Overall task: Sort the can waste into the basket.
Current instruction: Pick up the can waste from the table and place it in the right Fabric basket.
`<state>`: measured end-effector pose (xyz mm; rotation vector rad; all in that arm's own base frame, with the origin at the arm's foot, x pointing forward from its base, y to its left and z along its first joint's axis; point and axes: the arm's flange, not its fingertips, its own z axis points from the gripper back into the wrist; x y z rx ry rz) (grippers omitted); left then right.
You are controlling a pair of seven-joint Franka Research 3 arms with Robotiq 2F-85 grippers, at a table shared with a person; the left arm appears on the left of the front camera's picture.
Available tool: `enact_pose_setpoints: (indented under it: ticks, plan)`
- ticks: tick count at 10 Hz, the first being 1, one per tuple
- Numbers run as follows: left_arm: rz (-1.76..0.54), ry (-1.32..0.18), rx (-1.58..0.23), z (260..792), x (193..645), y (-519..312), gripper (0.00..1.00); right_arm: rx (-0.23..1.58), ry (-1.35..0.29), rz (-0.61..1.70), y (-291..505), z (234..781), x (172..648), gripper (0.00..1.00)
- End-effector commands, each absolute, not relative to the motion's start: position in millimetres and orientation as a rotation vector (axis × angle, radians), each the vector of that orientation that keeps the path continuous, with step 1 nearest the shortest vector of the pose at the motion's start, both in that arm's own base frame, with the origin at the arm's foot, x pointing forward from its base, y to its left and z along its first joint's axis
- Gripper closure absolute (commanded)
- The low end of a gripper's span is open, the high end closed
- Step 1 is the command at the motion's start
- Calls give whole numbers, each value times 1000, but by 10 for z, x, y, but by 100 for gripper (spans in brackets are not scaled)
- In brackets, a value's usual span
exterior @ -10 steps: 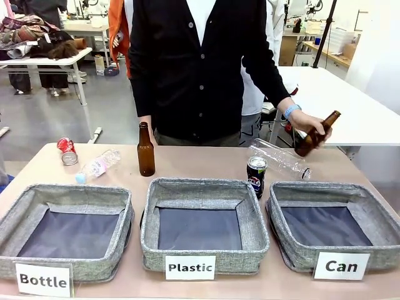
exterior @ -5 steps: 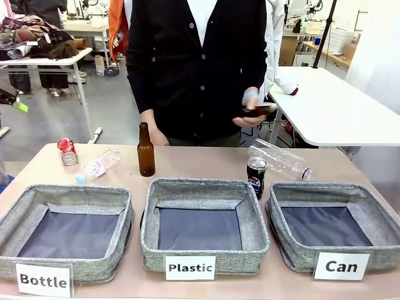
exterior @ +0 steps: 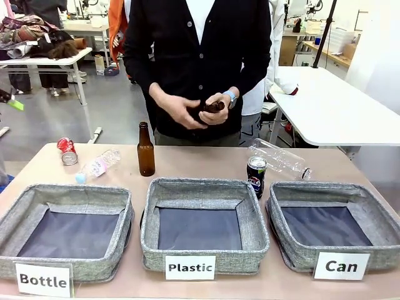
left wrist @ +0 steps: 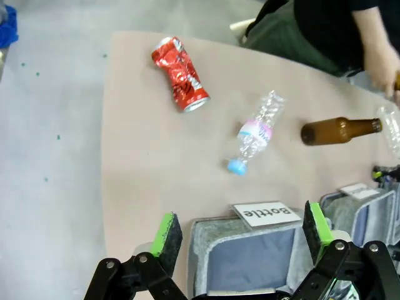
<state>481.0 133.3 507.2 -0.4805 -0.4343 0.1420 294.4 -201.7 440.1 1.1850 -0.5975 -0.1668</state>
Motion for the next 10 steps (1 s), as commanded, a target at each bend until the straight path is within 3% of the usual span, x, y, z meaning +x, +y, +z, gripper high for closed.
enact_pose_setpoints:
  ticks: [1, 7, 8, 10]
  plan:
    - [112, -293, -464, 5081, 5117, 1295, 0, 1205, -606, -180, -2033, 4462, 2976, 0]
    - [284, -173, -339, 4552, 6141, 953, 0, 1205, -606, -180, -2033, 4462, 2976, 0]
    - [232, -90, -346, 4504, 6186, 951, 0, 1205, -606, -180, -2033, 4462, 2976, 0]
    - [60, 25, -554, 4911, 5754, 1570, 0, 1205, -606, -180, -2033, 4462, 2976, 0]
